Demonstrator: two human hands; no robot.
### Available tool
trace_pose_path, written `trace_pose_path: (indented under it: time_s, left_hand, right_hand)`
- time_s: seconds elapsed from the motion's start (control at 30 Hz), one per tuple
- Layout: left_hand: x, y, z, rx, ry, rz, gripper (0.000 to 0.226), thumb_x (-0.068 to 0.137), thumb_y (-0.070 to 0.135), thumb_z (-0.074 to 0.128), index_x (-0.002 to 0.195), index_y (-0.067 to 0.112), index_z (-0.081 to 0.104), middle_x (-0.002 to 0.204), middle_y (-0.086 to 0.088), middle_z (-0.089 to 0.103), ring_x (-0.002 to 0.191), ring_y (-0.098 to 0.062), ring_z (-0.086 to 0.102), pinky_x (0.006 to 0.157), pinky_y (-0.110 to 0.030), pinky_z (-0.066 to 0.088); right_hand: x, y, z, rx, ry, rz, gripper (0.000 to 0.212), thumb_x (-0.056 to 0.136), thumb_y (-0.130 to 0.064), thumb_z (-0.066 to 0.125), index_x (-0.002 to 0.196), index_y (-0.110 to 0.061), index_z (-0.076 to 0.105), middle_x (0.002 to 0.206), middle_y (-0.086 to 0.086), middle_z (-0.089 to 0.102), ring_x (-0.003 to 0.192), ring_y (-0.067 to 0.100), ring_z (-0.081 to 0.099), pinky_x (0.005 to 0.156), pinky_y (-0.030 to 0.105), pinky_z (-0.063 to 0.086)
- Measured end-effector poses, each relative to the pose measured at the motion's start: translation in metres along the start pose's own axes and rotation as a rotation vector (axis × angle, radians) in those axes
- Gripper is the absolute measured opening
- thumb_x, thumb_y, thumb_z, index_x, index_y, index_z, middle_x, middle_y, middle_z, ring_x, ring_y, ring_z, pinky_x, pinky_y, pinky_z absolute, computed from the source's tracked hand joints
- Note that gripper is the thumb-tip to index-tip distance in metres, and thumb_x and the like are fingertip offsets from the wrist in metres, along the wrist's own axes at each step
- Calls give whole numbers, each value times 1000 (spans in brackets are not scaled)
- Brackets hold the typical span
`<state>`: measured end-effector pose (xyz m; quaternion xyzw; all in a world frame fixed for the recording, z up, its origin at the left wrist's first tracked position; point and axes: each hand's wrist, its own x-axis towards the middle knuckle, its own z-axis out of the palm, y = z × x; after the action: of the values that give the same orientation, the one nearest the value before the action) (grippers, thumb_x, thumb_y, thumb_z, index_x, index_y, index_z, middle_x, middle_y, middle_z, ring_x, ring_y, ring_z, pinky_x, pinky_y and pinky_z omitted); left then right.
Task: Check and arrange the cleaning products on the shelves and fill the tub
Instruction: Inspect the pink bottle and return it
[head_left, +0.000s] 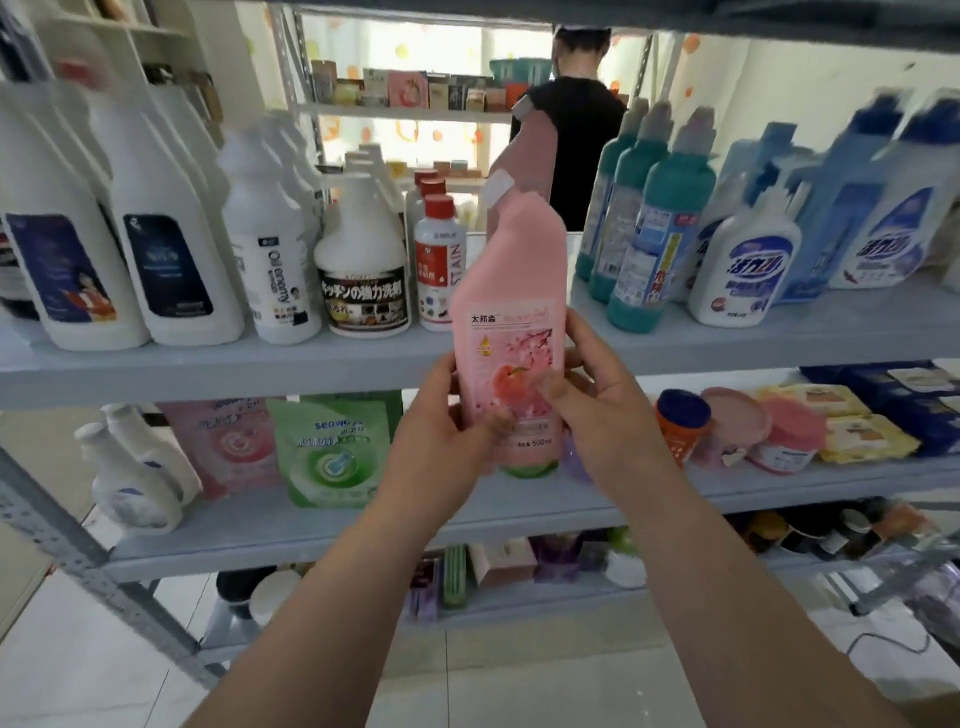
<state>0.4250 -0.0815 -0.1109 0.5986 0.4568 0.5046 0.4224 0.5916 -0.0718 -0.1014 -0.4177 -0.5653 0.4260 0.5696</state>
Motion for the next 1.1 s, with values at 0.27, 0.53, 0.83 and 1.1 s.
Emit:
trace_pose_path:
  time_s: [0.27, 0.53, 0.83, 1.1]
  left_hand:
    - [84, 29, 46, 112, 124, 83, 49, 89, 13, 75, 124, 33, 47, 114, 12, 66, 101, -1, 64, 77, -19, 54]
    - [155, 19, 81, 219, 248, 37, 40, 92, 6, 66, 121, 28, 48, 113, 12, 58, 108, -13, 57, 81, -22, 45]
    - [211, 14, 90, 321, 266, -85, 46, 97, 10, 54, 140, 20, 42, 136, 0, 58, 126, -22, 54, 93, -30, 40]
    - [237, 6, 106, 368, 336, -133, 87, 83, 22, 74, 151, 23, 20, 148, -6, 39, 134, -25, 45, 105, -38, 41]
  right_hand:
    - [74, -10, -40, -212, 80, -120, 57, 101, -21, 65, 149, -45, 46, 127, -14, 69, 119, 7, 64, 102, 41, 55]
    - [99, 9, -94, -429, 511, -248, 62, 89, -13, 77, 143, -24, 48, 132, -4, 36, 111, -12, 46, 90, -4, 36]
    - [150, 31, -134, -418, 346, -202, 77, 78, -23, 87, 136, -35, 37, 125, -11, 51, 115, -1, 56, 96, 17, 49]
    - [164, 38, -143, -393, 283, -204, 76, 77, -19, 89, 127, -35, 34, 111, -28, 48, 100, -25, 51, 78, -3, 42]
